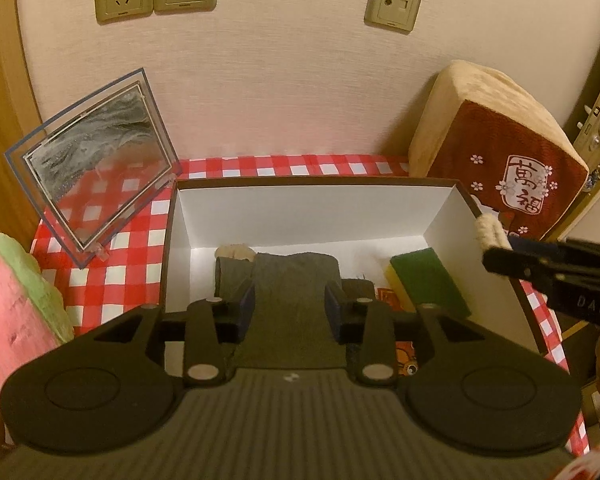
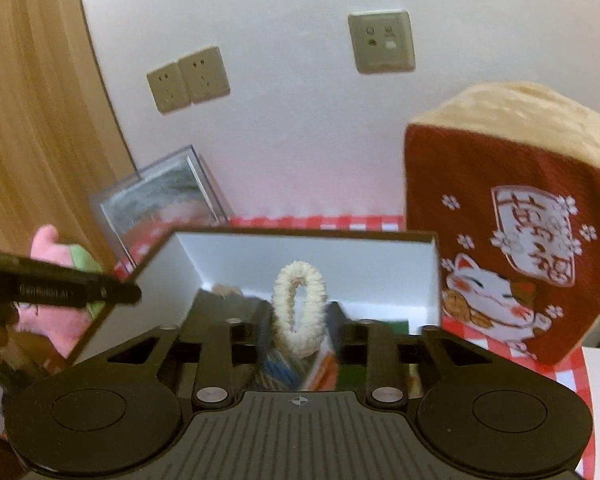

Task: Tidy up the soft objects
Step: 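Open left tool to drop grey cloth in box while right tool releases ring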

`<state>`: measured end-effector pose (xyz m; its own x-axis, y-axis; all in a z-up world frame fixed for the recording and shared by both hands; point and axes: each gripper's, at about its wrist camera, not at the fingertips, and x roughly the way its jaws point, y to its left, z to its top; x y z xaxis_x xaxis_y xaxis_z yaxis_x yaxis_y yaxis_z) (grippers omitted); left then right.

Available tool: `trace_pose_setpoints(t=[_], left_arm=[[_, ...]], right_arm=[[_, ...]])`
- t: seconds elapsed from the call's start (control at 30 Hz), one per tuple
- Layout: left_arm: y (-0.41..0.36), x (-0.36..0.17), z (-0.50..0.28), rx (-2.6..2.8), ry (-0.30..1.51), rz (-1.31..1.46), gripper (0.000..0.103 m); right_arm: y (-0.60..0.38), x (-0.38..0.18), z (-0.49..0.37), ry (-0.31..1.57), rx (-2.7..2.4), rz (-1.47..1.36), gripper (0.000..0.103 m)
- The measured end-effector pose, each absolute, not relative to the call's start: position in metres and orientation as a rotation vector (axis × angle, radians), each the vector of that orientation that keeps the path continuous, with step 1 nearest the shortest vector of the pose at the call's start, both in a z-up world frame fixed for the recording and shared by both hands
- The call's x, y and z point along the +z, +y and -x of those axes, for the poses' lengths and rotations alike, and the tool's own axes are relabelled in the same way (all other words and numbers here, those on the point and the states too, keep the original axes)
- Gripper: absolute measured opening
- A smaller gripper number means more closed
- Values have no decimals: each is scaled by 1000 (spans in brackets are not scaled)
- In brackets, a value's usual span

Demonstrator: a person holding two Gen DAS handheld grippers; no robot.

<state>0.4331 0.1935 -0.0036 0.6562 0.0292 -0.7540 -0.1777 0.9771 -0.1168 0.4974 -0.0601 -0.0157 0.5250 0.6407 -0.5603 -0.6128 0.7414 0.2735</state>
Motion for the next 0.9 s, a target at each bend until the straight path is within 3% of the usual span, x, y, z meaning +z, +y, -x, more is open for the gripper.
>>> trace_pose_setpoints(t=[0.03, 0.13, 0.9], left_arm=[[193, -3, -433, 118, 848, 185, 35], [192, -3, -431, 120, 849, 184, 39], [180, 9, -408, 116, 831, 174, 47]], right_arm=[[-58, -14, -498, 675, 750, -46, 54], [-54, -9, -498, 646, 758, -49, 62], [-73, -11, -477, 694, 748, -41, 65]])
